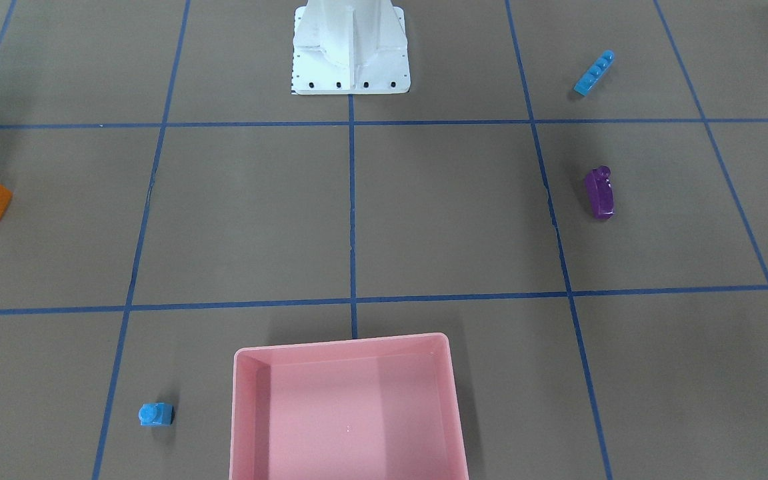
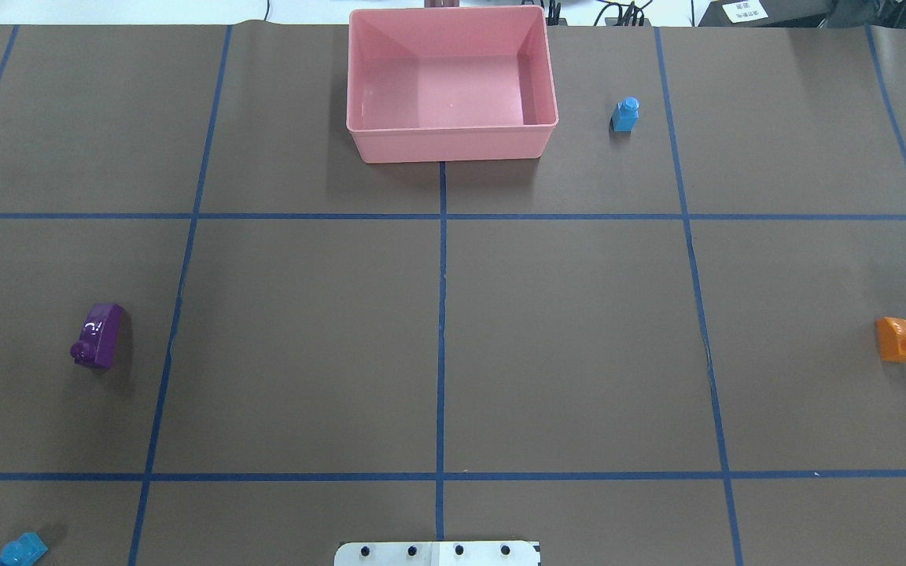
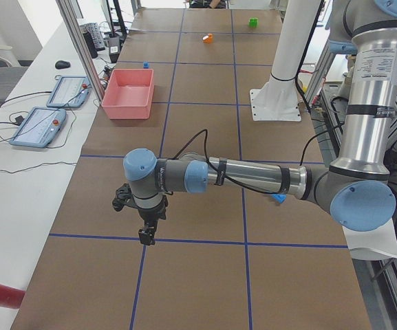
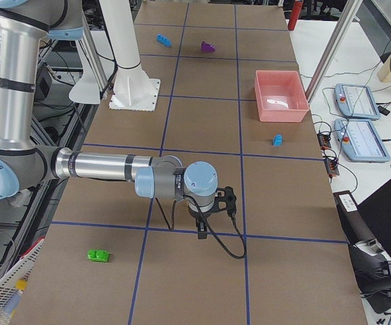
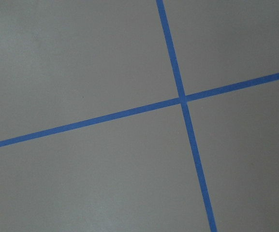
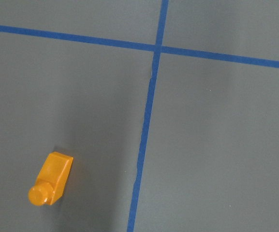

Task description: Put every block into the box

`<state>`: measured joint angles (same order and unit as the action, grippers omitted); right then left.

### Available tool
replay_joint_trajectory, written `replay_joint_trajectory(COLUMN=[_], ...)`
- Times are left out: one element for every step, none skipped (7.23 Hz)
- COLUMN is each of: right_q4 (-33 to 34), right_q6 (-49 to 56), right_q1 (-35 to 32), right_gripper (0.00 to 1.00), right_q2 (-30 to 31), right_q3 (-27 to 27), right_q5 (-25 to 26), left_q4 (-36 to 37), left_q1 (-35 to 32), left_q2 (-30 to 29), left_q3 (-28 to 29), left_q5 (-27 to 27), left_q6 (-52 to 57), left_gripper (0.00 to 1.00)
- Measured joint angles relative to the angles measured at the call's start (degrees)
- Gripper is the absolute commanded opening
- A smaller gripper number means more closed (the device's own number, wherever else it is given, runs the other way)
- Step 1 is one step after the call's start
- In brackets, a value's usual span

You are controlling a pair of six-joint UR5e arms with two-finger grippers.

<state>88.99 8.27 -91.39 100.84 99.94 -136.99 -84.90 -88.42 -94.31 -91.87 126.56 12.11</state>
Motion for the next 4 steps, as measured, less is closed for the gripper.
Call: replay_joint_trajectory(right_q4=[-0.05,-0.1,-0.19,-0.52], right_q6=[0.0,-0.09,-0.35,-0.96], right_q1=[-0.01,-0.02,0.02,0.37], right_gripper=[1.0,1.0,1.0,1.0], right_q2=[0.03,-0.06,-0.39,-0.74], right_q3=[0.14,0.65,1.62,2.84], right_q5=[0.06,0.1,-0.02,-0.05], left_q4=[0.0,0.05,0.15,-0.03], left_q1=[0.0,0.0,0.0,0.02], left_q2=[0.0,-0.11,-0.27,-0.42], left_q3=[-0.06,-0.14,-0.24,-0.4], left_q5=[0.0,0.17,1.12,2.51], left_q6=[0.01,-0.02,-0.12,-0.17], left_gripper=[1.0,1.0,1.0,1.0])
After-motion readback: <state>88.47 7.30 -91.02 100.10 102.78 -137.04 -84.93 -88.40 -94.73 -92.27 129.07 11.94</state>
